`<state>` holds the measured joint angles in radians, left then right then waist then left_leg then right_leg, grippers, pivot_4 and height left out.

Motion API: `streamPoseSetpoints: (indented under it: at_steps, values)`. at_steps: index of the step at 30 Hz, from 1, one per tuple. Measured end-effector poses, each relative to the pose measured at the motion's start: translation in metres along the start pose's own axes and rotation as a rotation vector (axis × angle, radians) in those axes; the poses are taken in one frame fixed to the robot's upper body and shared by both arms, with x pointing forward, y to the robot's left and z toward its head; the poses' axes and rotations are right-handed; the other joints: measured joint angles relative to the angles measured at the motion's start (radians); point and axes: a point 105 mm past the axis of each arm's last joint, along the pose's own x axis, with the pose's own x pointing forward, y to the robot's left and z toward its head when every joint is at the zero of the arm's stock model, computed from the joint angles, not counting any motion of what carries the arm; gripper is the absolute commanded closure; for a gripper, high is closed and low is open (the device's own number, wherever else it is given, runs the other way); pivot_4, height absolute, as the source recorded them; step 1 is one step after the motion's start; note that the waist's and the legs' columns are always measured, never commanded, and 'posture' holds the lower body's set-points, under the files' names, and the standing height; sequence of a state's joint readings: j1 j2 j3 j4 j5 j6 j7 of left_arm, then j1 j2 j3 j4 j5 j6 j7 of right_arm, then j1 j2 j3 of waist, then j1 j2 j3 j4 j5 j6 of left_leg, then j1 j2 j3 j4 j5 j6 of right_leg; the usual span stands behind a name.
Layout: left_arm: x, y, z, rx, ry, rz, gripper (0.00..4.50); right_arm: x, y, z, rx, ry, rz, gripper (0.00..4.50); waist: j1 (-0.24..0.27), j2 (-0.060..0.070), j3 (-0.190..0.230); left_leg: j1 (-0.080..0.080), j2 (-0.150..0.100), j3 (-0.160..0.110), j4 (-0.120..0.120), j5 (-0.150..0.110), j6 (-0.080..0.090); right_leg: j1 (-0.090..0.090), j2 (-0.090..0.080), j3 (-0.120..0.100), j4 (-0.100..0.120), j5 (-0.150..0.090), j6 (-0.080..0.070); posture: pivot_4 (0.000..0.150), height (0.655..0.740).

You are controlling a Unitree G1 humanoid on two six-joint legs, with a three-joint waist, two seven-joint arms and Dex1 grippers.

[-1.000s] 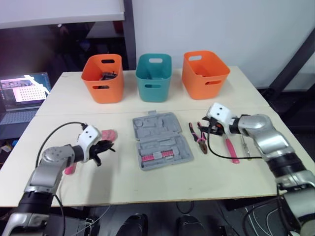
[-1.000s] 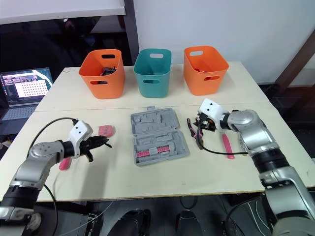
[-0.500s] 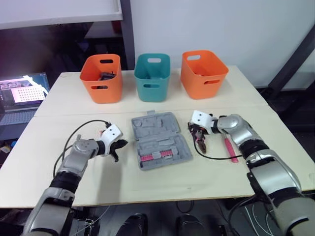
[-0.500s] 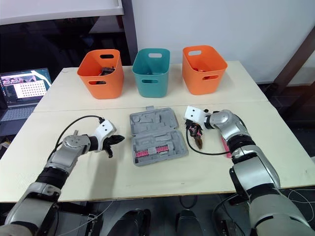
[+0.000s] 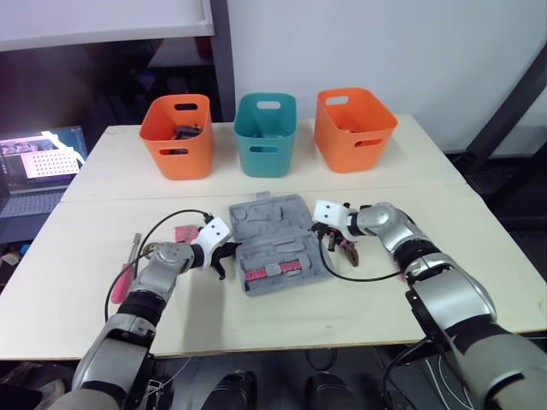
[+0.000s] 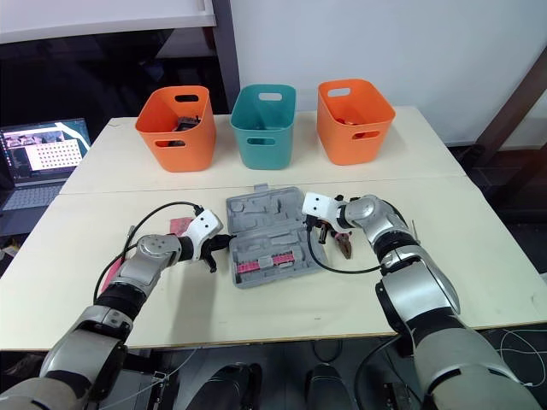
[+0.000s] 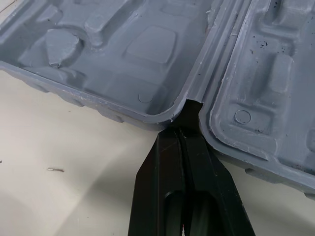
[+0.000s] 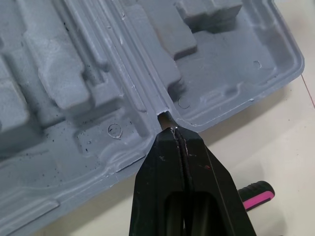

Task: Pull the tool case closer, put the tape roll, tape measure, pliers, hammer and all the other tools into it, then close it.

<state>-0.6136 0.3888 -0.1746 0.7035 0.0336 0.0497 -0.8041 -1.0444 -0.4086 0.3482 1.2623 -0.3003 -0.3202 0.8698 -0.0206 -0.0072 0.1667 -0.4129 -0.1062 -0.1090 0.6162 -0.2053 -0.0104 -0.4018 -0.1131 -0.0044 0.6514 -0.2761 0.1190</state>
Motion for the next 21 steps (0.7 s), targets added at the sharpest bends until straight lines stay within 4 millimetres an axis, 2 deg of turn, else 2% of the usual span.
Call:
streamPoseSetpoints:
  at_steps: [13,21]
  values:
    - [-0.012,-0.001,-0.005,0.025,0.012,-0.031,4.5,-0.006,0.012,0.006,-0.057,-0.039,0.14,4.45,-0.016,0.0,0.0,0.0,0.0,0.0,0.0,0.0,0.0,0.0,0.0,0.0,0.0,0.0,0.0,0.15,0.7329]
    - [-0.021,-0.009,-0.001,-0.017,-0.013,-0.099,4.5,-0.015,0.019,-0.002,-0.081,-0.03,0.217,4.45,-0.023,0.0,0.0,0.0,0.0,0.0,0.0,-0.001,0.001,0.0,0.0,0.0,0.0,0.0,0.0,0.15,0.7329]
